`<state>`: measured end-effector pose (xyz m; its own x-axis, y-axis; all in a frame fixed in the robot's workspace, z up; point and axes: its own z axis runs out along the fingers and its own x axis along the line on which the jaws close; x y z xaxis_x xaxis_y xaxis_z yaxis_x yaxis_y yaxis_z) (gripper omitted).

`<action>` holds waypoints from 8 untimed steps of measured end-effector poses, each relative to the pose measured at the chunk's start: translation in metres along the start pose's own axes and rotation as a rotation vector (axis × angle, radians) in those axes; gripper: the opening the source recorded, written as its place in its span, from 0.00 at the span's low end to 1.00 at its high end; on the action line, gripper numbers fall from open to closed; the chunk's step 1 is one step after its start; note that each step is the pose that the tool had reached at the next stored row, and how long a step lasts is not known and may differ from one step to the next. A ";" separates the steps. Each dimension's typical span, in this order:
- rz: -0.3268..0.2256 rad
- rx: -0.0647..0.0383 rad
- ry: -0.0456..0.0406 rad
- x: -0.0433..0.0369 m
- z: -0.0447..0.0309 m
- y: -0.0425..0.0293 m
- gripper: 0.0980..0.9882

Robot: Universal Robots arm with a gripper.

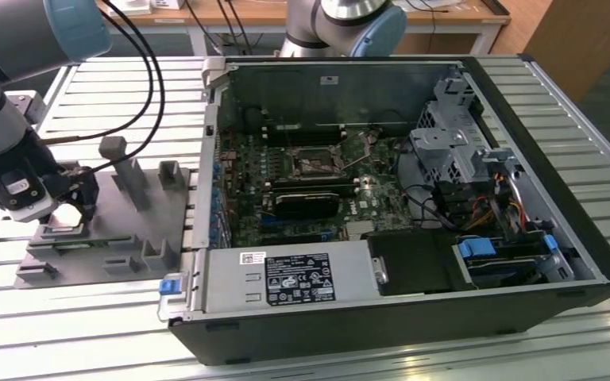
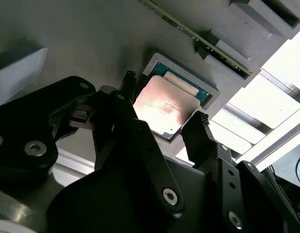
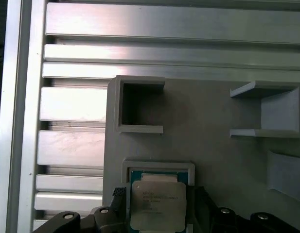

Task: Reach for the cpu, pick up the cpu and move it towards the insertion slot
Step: 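Pick up the cpu and move it towards the insertion slot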

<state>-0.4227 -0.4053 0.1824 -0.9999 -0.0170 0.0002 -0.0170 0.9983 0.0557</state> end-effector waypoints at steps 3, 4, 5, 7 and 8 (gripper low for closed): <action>0.000 -0.002 0.0001 0.0000 -0.0001 0.0000 0.62; 0.000 -0.002 0.0001 0.0000 -0.0001 0.0000 0.52; 0.000 -0.003 0.0001 0.0000 -0.0001 0.0000 0.52; 0.000 -0.003 -0.0001 0.0000 0.0000 0.0000 0.50; 0.000 -0.003 -0.0003 0.0000 -0.0002 0.0000 0.50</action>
<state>-0.4227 -0.4053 0.1826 -0.9999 -0.0170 -0.0001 -0.0170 0.9981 0.0588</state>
